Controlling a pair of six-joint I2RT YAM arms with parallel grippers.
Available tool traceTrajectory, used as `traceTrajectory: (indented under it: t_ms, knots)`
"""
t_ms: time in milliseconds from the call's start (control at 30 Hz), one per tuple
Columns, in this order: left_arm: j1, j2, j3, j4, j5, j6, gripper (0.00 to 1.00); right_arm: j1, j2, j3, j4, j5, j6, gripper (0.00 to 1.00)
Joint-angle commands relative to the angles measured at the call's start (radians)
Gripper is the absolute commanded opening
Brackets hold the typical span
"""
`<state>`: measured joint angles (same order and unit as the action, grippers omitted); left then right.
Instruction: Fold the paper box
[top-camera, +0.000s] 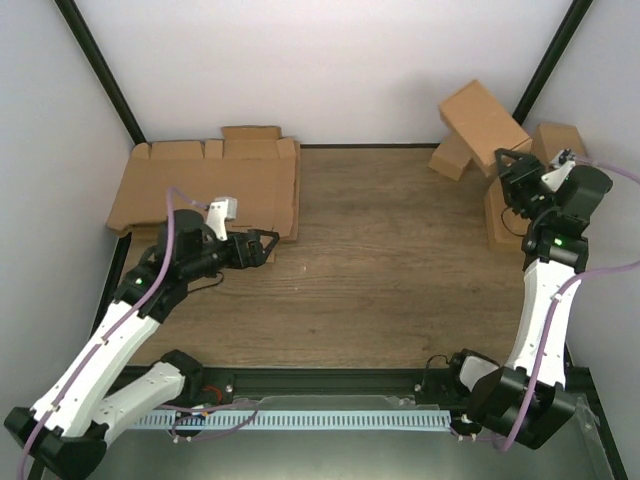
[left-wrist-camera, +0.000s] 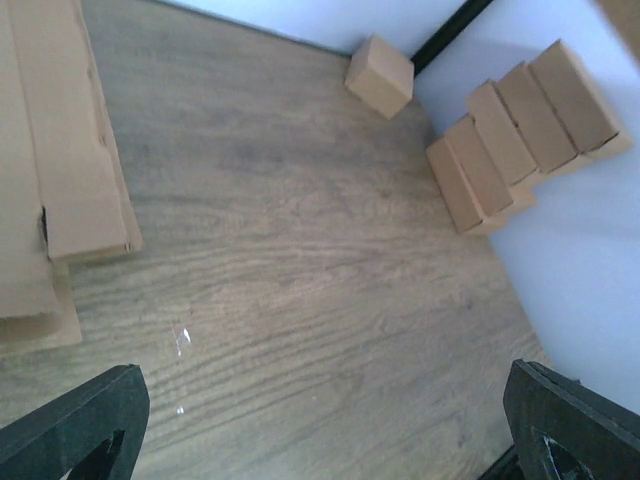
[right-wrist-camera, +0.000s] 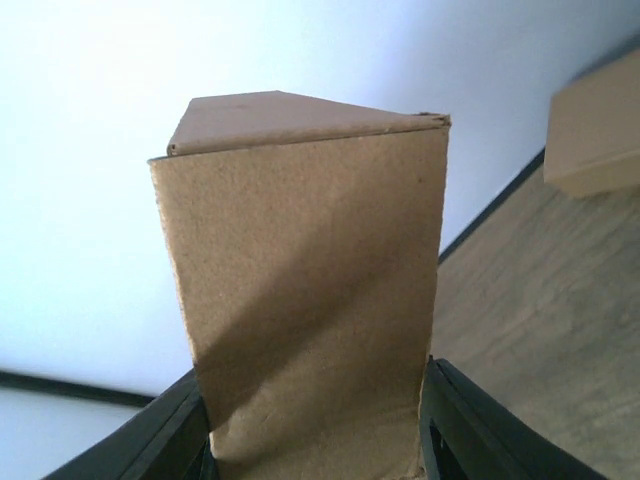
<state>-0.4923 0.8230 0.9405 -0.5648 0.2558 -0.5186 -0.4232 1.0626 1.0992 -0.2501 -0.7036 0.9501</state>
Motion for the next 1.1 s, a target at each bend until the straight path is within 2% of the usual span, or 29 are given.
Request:
traceTrajectory:
  t_ms: [0,167,233,333,400,433,533,633,833,933,1067]
  knots:
    - [0.000,0.051,0.005,-0.008,0.100,0.022,1.00,-0.011,-0.035,0.090,-0.059,0.228,0.097,0.44]
    - [0.000,0.067,0.019,-0.014,0.131,0.024,1.00,-0.011,-0.084,0.110,-0.057,0.441,0.148,0.40]
    - [0.000,0.074,0.018,-0.017,0.137,0.030,1.00,-0.011,-0.068,0.134,-0.066,0.418,0.138,0.40]
    - [0.000,0.085,0.008,-0.016,0.132,0.030,1.00,-0.007,-0.037,0.096,-0.030,0.274,0.160,0.39]
    - [0.000,0.094,-0.004,0.001,0.137,0.020,1.00,0.029,-0.053,-0.011,0.030,0.248,0.188,0.36]
    - [0.000,0.099,-0.010,0.009,0.142,0.016,1.00,0.069,-0.072,-0.061,0.058,0.283,0.196,0.36]
    - [0.000,0.107,-0.029,0.029,0.146,0.006,1.00,0.242,-0.147,-0.207,0.114,0.469,0.230,0.36]
    - [0.000,0.116,-0.038,0.034,0.139,0.001,1.00,0.345,-0.246,-0.414,0.224,0.589,0.321,0.37]
    - [0.000,0.102,-0.075,0.055,0.133,-0.020,1.00,0.357,-0.245,-0.738,0.463,0.599,0.376,0.38]
    - [-0.001,0.093,-0.094,0.054,0.128,-0.025,1.00,0.357,-0.262,-0.889,0.627,0.673,0.421,0.38]
    - [0.000,0.083,-0.115,0.052,0.124,-0.030,1.00,0.356,-0.196,-0.906,0.696,0.776,0.388,0.42]
